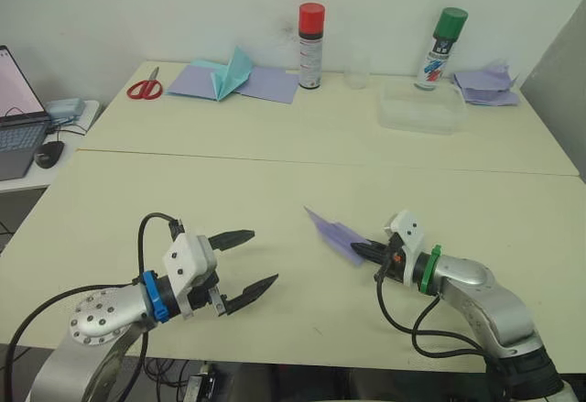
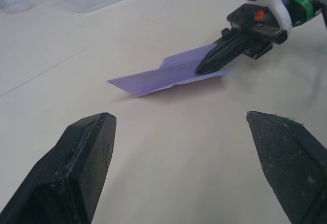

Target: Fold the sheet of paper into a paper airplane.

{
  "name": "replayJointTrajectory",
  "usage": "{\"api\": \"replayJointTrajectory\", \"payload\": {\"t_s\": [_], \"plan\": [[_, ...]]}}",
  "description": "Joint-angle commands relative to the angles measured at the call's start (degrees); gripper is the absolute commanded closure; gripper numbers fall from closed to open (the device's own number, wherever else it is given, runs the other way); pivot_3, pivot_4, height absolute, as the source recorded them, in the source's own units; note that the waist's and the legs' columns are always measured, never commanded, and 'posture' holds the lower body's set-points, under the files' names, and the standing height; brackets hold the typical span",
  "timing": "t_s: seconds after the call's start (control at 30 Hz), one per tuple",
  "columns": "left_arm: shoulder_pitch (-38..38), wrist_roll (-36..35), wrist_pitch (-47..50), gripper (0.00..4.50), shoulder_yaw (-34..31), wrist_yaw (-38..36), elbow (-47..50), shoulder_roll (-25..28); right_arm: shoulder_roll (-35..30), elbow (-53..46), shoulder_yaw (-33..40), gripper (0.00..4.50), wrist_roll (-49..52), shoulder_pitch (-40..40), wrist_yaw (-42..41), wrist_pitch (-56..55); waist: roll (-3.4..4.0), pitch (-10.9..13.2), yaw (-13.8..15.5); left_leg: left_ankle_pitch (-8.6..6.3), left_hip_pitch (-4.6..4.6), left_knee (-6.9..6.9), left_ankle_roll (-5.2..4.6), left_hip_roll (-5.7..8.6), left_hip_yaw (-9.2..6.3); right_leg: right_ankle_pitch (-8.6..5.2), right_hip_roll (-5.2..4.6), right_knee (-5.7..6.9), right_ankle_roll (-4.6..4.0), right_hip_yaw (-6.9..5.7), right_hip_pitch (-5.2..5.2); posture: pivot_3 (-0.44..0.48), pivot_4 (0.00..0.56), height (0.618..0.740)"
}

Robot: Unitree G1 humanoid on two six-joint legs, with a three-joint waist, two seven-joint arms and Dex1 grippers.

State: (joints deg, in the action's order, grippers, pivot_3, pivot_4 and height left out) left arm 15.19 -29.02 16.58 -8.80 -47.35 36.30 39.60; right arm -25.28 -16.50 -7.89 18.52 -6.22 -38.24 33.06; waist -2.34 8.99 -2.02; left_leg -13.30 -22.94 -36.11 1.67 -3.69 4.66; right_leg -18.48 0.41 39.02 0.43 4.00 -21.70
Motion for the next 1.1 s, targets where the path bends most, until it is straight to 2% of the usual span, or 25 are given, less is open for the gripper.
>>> {"api": "replayJointTrajectory", "payload": {"t_s": [0.03,0.07,0.17,0.5,0.67,0.8,0.9,1.03,1.1], "plan": [[-0.6,-3.5,2.1,0.0,-1.5,1.3,3.2,-0.3,0.2,0.2,1.4,4.47,0.8,0.0,0.5,0.3,-0.01,0.0,0.0,0.0,0.03,-0.01,0.0,0.0,-0.01,0.0,0.0,0.0,0.0,-0.01,0.05,0.0,0.15,0.74],[-0.8,-4.2,3.0,0.0,-1.6,1.8,3.4,-0.4,0.2,0.2,1.7,4.47,1.1,0.3,0.4,0.4,-0.01,0.0,0.1,0.0,0.06,-0.02,0.0,0.0,-0.01,0.0,0.0,0.0,0.0,-0.01,0.06,0.0,0.15,0.74],[-1.2,-4.2,3.3,0.0,-1.2,1.6,3.3,-0.1,-0.3,0.2,2.3,3.9,1.3,0.6,0.4,0.3,-0.01,0.0,0.1,0.01,0.06,-0.04,-0.01,0.01,-0.01,0.0,0.0,0.0,0.0,0.0,0.08,0.0,0.15,0.74],[0.8,-3.0,3.0,0.0,1.0,2.8,4.1,-1.6,-4.5,-6.8,2.7,0.32,-1.0,3.1,-1.8,-7.8,0.0,0.0,0.1,0.0,0.03,-0.01,-0.01,0.03,0.0,0.0,0.0,-0.01,0.0,0.02,0.04,0.0,0.15,0.74],[0.1,-3.4,3.3,0.0,1.1,3.3,4.5,-1.6,-4.7,-10.0,2.9,0.32,-2.6,1.6,-3.3,-16.3,0.0,0.0,0.1,0.0,0.04,-0.02,-0.01,0.03,-0.02,-0.01,0.01,-0.01,0.01,0.01,0.06,0.0,0.15,0.74],[-1.3,-3.5,3.2,0.0,0.4,2.9,3.6,-1.0,-3.9,-10.2,0.0,0.32,-4.3,0.5,-4.3,-20.5,0.0,0.0,0.1,0.0,0.03,-0.03,-0.01,0.04,-0.02,0.0,0.01,-0.01,0.0,0.01,0.06,0.0,0.15,0.74],[-1.9,-3.4,3.4,0.0,0.6,2.8,3.4,-0.8,-2.7,-8.3,-2.9,0.88,-5.5,0.7,-4.5,-22.1,0.0,0.0,0.1,0.0,0.04,-0.02,0.0,0.02,-0.02,0.0,0.02,-0.01,0.0,0.0,0.06,0.0,0.15,0.74],[-2.2,-2.7,3.2,0.0,0.8,2.6,3.1,-0.3,-2.4,-3.4,-6.9,2.31,-11.7,0.9,-2.5,-24.3,-0.01,0.0,0.2,0.0,0.03,-0.03,0.0,0.05,-0.01,0.01,0.01,-0.01,-0.02,0.02,0.07,0.0,0.15,0.74],[-1.7,-2.6,3.4,0.0,0.7,2.7,3.3,-0.1,-1.8,-1.4,-7.8,2.31,-14.2,0.7,-0.9,-24.7,-0.01,0.0,0.2,0.0,0.04,-0.04,0.0,0.05,0.0,0.02,0.0,-0.02,-0.04,0.03,0.07,0.0,0.15,0.74]]}}
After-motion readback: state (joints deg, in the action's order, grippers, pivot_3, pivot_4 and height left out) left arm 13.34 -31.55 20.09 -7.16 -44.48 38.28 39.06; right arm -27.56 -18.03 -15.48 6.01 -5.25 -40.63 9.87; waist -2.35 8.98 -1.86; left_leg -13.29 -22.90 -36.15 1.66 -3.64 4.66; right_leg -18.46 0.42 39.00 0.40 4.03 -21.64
